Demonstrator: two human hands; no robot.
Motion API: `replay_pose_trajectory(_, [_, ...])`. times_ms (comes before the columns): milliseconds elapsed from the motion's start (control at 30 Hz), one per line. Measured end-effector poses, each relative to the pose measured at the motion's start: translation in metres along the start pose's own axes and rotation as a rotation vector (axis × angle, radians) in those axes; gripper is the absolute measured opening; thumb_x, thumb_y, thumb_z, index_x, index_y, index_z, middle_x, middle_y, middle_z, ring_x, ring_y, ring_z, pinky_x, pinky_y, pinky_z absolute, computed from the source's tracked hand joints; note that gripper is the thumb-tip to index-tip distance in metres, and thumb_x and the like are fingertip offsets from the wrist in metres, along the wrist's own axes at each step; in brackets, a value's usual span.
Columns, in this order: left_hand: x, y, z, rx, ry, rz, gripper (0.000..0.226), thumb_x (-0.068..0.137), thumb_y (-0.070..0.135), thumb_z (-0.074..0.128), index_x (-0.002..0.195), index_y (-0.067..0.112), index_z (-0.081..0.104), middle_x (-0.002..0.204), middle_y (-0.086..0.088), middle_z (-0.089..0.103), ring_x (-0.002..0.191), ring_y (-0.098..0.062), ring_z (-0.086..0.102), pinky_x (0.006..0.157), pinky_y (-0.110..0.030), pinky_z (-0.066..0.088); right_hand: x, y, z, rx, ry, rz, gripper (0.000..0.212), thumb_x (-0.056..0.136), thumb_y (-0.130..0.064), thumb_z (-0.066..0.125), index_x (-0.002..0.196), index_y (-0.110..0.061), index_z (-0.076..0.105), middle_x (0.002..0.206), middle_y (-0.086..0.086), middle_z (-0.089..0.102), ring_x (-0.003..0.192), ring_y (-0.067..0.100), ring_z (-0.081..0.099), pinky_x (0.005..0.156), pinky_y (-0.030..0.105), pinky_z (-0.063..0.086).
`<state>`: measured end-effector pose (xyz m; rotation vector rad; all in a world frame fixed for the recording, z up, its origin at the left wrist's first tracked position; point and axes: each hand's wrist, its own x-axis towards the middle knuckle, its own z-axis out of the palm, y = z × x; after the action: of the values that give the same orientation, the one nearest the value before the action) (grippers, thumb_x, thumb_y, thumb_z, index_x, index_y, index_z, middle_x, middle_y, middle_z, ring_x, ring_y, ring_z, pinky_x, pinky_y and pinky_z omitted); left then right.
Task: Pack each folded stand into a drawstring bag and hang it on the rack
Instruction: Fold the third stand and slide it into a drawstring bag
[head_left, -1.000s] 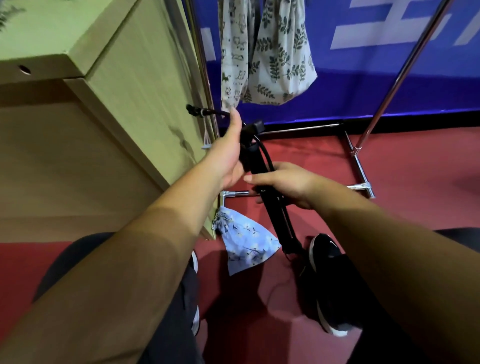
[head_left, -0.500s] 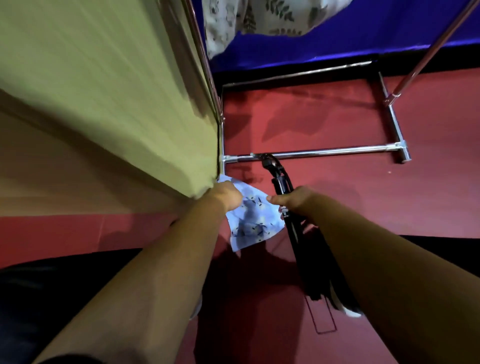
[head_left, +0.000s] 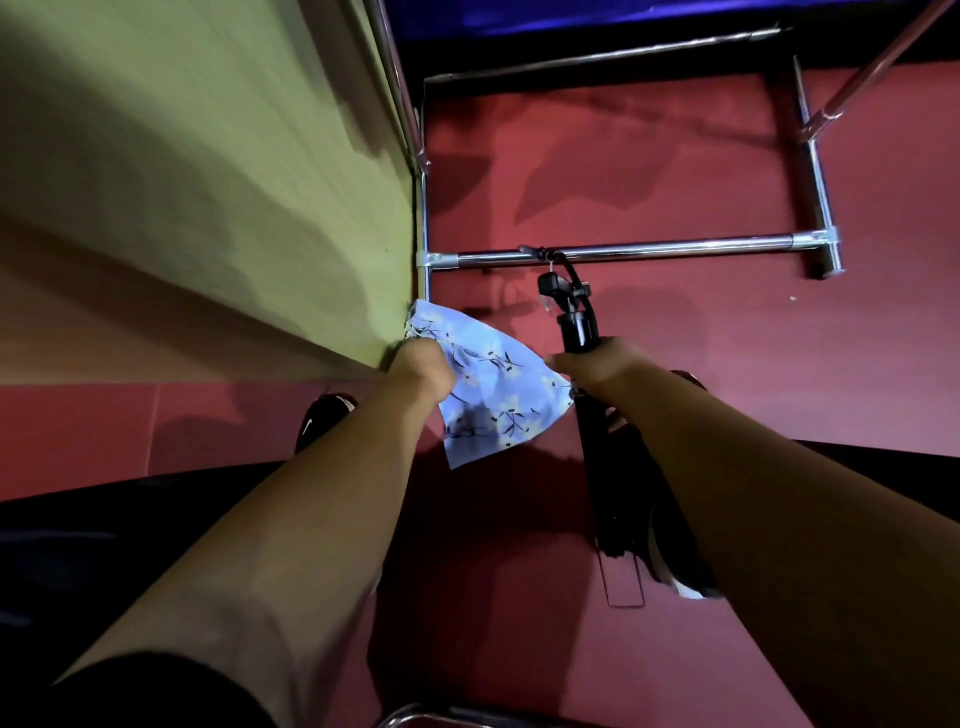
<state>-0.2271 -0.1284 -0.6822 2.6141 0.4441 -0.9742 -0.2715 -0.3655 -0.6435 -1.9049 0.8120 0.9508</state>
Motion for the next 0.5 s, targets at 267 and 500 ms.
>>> replay_pose_trajectory(267, [-0.019, 0.013, -0.022, -0.200, 0.119, -0.005, 0.029, 0.094, 0.013, 0.070, 0.122, 0.003, 0.070, 0.122, -0.017, 0.073, 0.113, -0.035, 0.069, 0.076, -0.026, 0.046, -0.017, -0.020, -0.003, 0.076, -0.037, -0.027, 0.034, 0.087, -0.044, 0.080, 0.100, -0.015, 0.072, 0.084, 0.007, 0.076, 0.072, 0.029, 0.072, 0.060, 0.032, 0.052])
replay_pose_trajectory(500, [-0.073, 0.035, -0.077, -0.297, 0.177, 0.229, 0.016, 0.073, 0.024, 0.085, 0.075, 0.036, 0.074, 0.071, 0.012, 0.071, 0.081, -0.020, 0.072, 0.075, -0.025, 0.056, -0.082, -0.061, -0.015, 0.331, -0.026, -0.150, 0.022, 0.084, -0.017, 0.073, 0.098, -0.001, 0.074, 0.095, 0.022, 0.079, 0.065, 0.029, 0.068, 0.052, 0.029, 0.058])
